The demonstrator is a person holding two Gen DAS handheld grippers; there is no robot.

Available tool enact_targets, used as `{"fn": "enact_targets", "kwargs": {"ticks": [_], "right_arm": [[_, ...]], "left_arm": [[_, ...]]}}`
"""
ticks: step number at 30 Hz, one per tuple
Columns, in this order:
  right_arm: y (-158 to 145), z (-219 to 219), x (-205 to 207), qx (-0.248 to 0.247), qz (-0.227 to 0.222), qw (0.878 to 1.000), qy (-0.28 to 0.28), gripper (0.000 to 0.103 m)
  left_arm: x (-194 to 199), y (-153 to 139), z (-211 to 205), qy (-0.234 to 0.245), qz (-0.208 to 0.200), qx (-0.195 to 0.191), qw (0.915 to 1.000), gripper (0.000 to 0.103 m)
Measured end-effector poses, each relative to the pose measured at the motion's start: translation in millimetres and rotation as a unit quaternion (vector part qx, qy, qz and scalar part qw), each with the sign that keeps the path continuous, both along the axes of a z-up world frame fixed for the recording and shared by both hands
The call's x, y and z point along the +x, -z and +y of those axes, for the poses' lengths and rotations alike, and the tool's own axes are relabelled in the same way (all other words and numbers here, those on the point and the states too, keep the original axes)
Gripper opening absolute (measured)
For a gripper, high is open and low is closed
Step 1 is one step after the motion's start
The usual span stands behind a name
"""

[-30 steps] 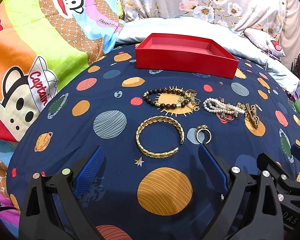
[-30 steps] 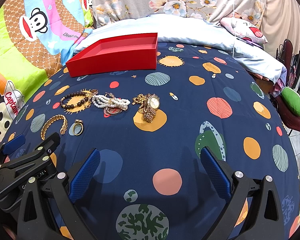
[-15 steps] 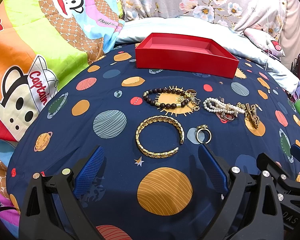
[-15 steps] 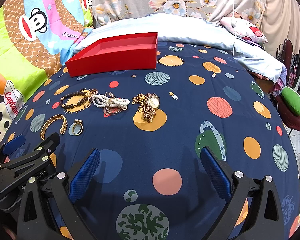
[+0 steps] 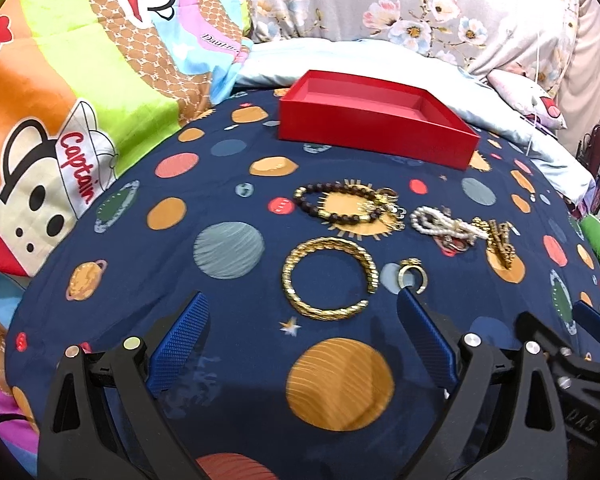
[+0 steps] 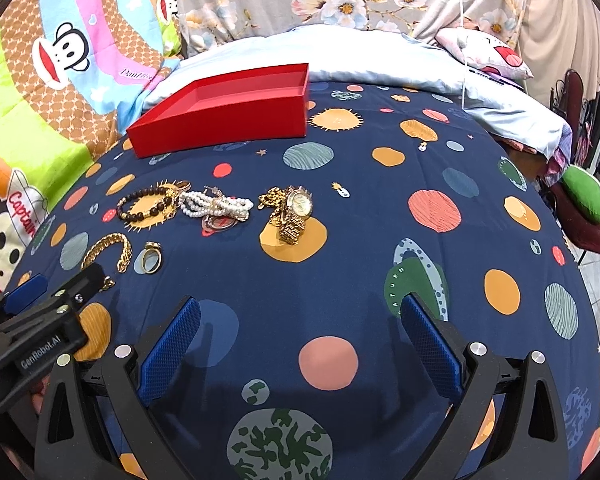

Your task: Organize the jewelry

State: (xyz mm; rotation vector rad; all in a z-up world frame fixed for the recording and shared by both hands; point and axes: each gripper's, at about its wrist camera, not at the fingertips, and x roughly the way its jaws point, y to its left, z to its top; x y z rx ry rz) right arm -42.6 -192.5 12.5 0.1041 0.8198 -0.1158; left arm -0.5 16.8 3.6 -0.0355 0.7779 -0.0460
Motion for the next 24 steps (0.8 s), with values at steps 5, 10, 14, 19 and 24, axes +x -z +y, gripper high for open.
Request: {"fn": "enact_targets", "kwargs": {"ticks": [5,10,14,19,24], "right_arm": [[0.6,0.1,3.3,0.004,0.006,1.000,-0.001,0.098],[-0.1,-0.2,3.1,0.008,0.004,1.000,-0.004,0.098],[-0.1,-4.0,3.8,0.019,0.005,1.000,-0.001,0.098],[0.0,-7.3,5.9,0.031,0.008,0.999,0.001,0.098],[0.2,-8.4,8.8,0.034,0.013,0.999,0.003,0.098]], "left_arm": [[15.9,-0.9,8.4,0.003,0.026,-0.015,0.9995,0.093],[30.5,3.0,-0.8,0.011,0.046,-0.021,0.9987,0.093],[39.6,9.9,-12.3,0.015,0.062,-0.002,0.9980,0.087],[39.7,11.5,-13.2,0.015,0.060,0.009,0.9980,0.074],[39.3,9.5,-14.6,0.024,0.053,0.007,0.9983,0.055]]}}
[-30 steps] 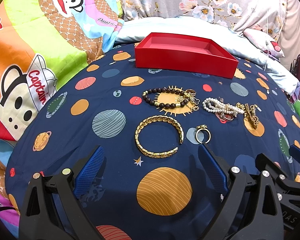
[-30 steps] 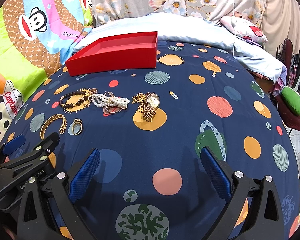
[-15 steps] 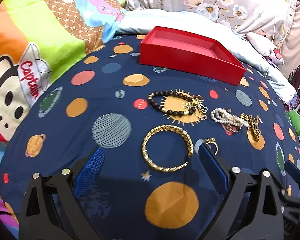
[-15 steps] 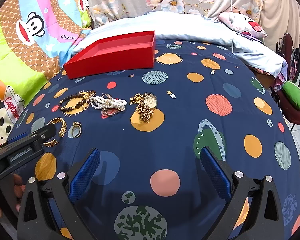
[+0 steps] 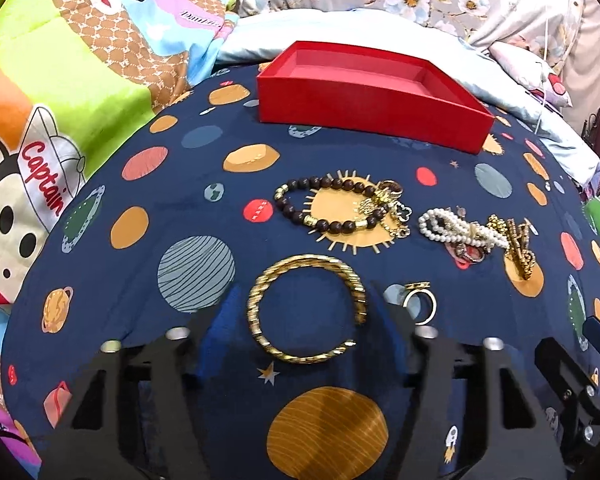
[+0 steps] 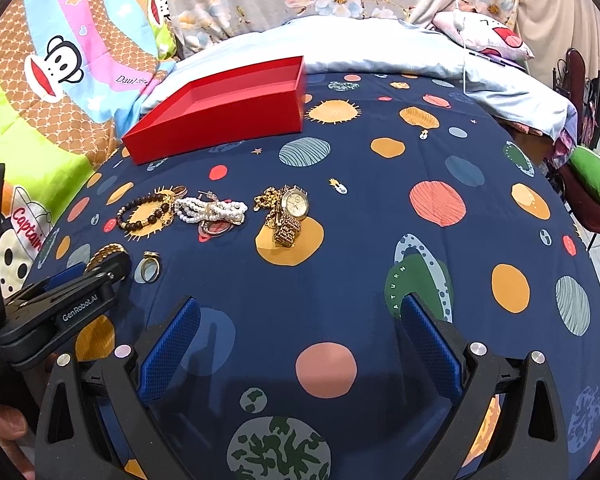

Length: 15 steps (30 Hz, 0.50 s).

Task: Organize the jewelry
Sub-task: 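Grasp the gold chain watch with the right tool while the left tool grasps the gold bangle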

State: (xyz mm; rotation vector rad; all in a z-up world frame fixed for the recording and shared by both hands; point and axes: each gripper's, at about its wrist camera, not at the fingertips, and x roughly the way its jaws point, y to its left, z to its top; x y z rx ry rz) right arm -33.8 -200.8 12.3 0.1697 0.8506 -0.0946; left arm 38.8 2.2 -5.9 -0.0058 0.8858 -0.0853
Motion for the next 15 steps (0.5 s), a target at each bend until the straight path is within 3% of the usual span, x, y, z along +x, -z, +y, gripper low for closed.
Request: {"fn": "enact_targets", "kwargs": {"ticks": [6,11,15], "right_arm": [[-0.7,-4.0,5.2,0.009,0.001,1.000,-0.001,0.096],[-6.1,-3.6,24.1,0.005,0.010,1.000,-0.008,0.079],[-5.4,-1.8,47.1,-0.009,0.021,1.000,-0.012,0.059]], "left_arm": [[-2.5,-3.9,2.6,0.011,0.002,-0.026,0.9996,0.055],[-3.2,-8.0,10.9,-0.004,-0.006,-0.031,0.9995,0.055],[-1.9,-3.6,13.9,-0.008,-0.003,-0.033,0.9994,0.055]]}}
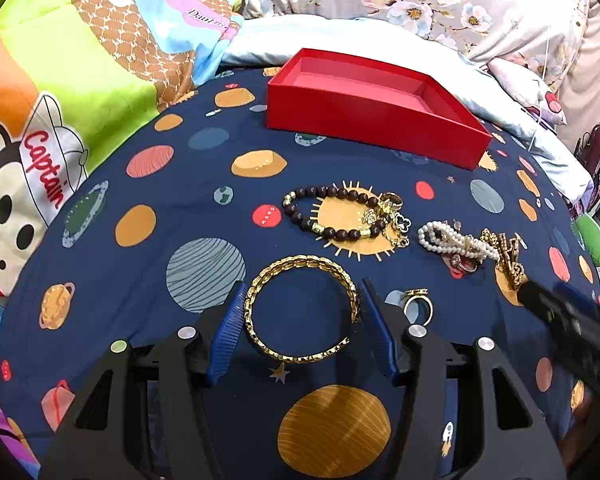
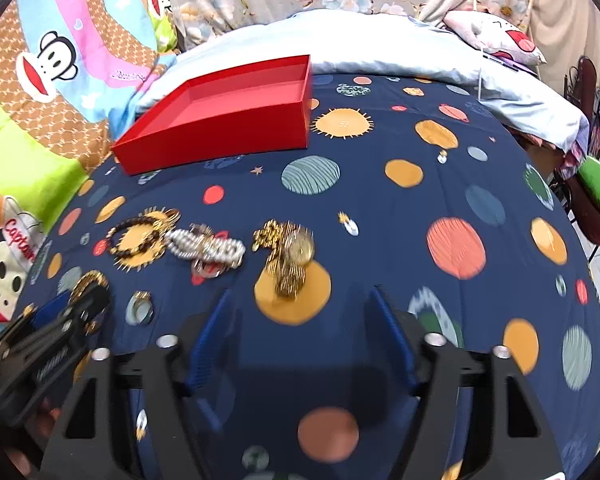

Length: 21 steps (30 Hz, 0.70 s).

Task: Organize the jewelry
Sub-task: 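Grasp the gold chain watch with the right tool while the left tool grasps the gold bangle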

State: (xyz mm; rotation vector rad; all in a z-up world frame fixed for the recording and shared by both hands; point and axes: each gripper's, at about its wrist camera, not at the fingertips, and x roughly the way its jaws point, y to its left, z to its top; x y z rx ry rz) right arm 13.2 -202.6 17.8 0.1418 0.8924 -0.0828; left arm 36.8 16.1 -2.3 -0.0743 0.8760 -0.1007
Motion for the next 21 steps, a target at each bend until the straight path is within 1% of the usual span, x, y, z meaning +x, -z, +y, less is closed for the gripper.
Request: {"fn": "enact_targets", "kwargs": {"ticks": [1,2,3,7,11,14,16,21], "right_arm": [[1.2,-0.8,4.5,0.002,0.004,1.000,0.000,0.054],[3.3,-2.3,9.7,0.006,0.009,1.000,0.000,0.050],[5.8,-4.2,14.2,0.011,0.014,1.000,0.001,0.044],[9.5,-6.1,23.4,0.009,0.015,1.000,0.006,0.036],[10.2,-4.0,28.4,0.001,0.013,1.000,0.003,0.029],[10.8,-1.7,29.9,-0.002,0.009,1.000,-0.004,0.016],[10.8,-0.8,29.8,-0.004,0.008,1.000,-0.003,0.014],[9.9,-2.2,26.4,-0.002,0.006,1.000,-0.003,0.013]], "left_arm": [[0.0,0.9,0.3,0.000,0.000,0.000,1.0000,0.055],[-0.5,1.5,0.3,0.001,-0.001,0.000,1.0000,0.055],[-0.6,1.3,0.5,0.001,-0.001,-0.001,1.0000,0.055],[0.2,1.9,1.6,0.000,-0.001,-0.006,1.0000,0.055],[0.8,2.9,1.0,0.001,-0.001,-0.002,1.0000,0.055],[0.9,3.5,0.9,0.001,-0.001,-0.001,1.0000,0.055],[0.9,3.2,0.8,0.001,-0.001,-0.001,1.0000,0.055],[0.8,3.4,1.1,0.001,-0.001,-0.002,1.0000,0.055]]}}
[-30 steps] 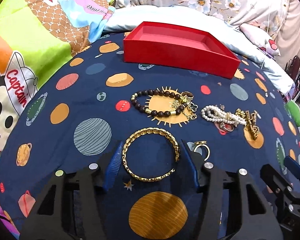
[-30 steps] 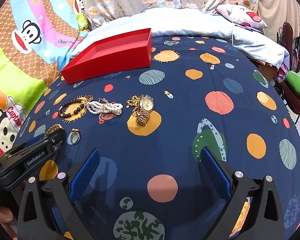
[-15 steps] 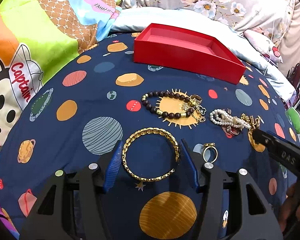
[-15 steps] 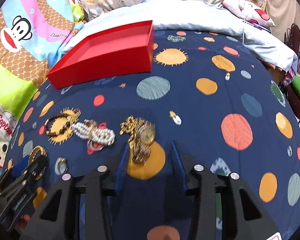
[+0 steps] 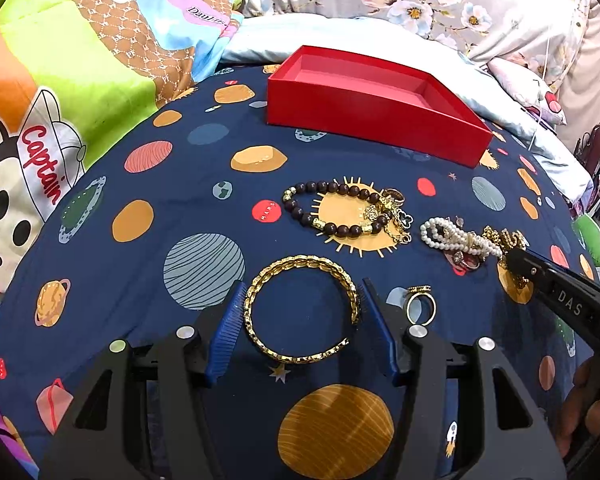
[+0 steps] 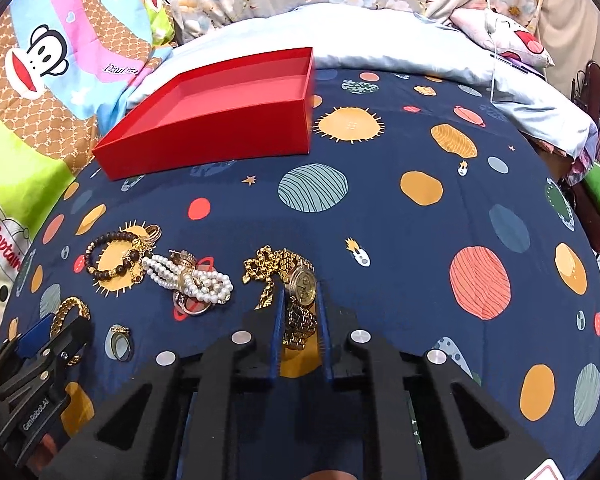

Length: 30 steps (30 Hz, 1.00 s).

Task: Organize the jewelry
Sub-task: 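Grasp the gold chain watch with the right tool while the left tool grasps the gold bangle, then carry the watch and bangle into the red tray and open both tools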

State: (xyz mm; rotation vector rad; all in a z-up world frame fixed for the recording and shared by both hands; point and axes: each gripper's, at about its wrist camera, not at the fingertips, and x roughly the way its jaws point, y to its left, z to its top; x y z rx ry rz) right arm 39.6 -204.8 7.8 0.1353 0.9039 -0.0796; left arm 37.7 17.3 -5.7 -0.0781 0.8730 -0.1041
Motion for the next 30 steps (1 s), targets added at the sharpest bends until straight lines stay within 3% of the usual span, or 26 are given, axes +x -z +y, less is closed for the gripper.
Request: {"fn": "enact_targets", "kwargs": {"ticks": [10,17,23,30], "right_arm": [[-14.9,-12.6,-18.5,0.016,-0.013,1.000,0.006,0.013],[-51.9,-18.6,-13.7,0.019,-0.042,0.999,-0.008,0.013],[-92.4,-20.4,40.8,0.011,-0.080,0.996,-0.037,0.013],[-106.7,-16.3,151.3,0.002,-0.089,0.995,-0.055,0.013]], "left_arm": [[-1.2,-4.5,-0.1,0.002,-0.001,-0.005,1.0000,0.055],[5.1,-42.8,-1.6,0.021,-0.032,-0.014,0.9992,0.055],[48.6,-95.9,-14.4,0.056,-0.084,0.002,0.9949,0.055],[152.0,-128.9,-44.9,0.087,-0.117,0.016,0.9892,0.055]]}}
